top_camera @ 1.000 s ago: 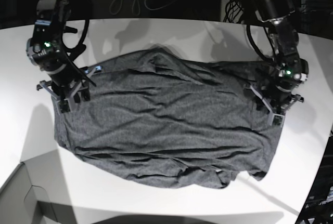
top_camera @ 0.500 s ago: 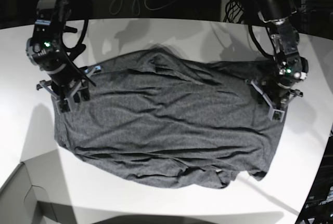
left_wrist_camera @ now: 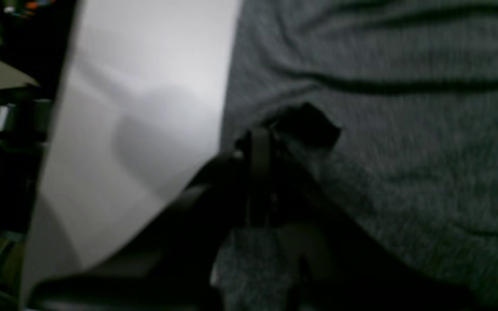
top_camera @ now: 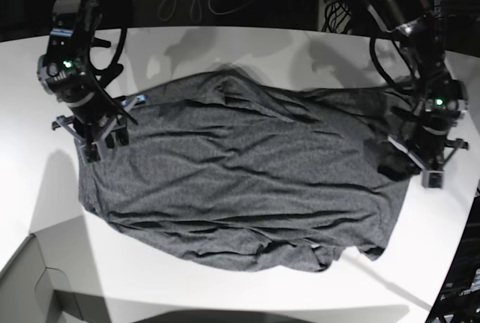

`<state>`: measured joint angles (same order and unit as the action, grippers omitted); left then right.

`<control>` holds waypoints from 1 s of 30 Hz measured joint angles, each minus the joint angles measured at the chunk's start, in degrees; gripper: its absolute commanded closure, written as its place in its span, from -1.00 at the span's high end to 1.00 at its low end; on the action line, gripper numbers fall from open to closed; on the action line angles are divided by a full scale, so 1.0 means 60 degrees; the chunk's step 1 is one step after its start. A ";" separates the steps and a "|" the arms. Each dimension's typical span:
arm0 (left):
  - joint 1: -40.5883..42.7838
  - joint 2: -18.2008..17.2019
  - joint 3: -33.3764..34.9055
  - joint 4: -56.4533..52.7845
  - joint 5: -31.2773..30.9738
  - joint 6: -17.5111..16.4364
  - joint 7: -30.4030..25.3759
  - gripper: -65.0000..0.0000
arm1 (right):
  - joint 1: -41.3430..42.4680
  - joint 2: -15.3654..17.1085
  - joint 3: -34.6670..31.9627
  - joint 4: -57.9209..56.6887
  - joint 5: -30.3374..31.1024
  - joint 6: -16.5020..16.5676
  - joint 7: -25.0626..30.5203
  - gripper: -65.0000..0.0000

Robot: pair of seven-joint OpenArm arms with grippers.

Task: Layout the t-shirt on the table in an organized manner, then fold the t-shirt properly
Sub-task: 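Hold the shirt edges with both grippers and adjust the grip, then pull the shirt edges apart with both grippers to stretch it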

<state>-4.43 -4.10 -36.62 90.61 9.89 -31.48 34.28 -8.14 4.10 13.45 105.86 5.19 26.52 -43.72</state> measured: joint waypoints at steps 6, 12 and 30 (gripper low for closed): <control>0.0994 0.0069 -0.1096 0.1005 -0.0699 -0.0004 0.0011 -1.00 | -0.0004 0.0000 0.0000 0.0004 0.0000 0.0000 0.0000 -0.48; 0.2102 0.0040 -0.3439 0.2051 -0.3340 0.0029 0.1078 -1.00 | -0.0004 0.0004 -0.0004 0.0000 0.0004 0.0004 0.0000 -0.48; 0.2350 0.0401 -0.5078 0.2149 -0.4484 -0.0696 0.1840 -1.00 | -0.0080 -0.0022 -0.0361 -0.0007 0.0102 0.0000 0.0000 -0.48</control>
<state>9.67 -1.69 -67.09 103.50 -17.02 -35.66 45.32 -8.62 3.97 11.29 105.82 5.80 26.52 -43.72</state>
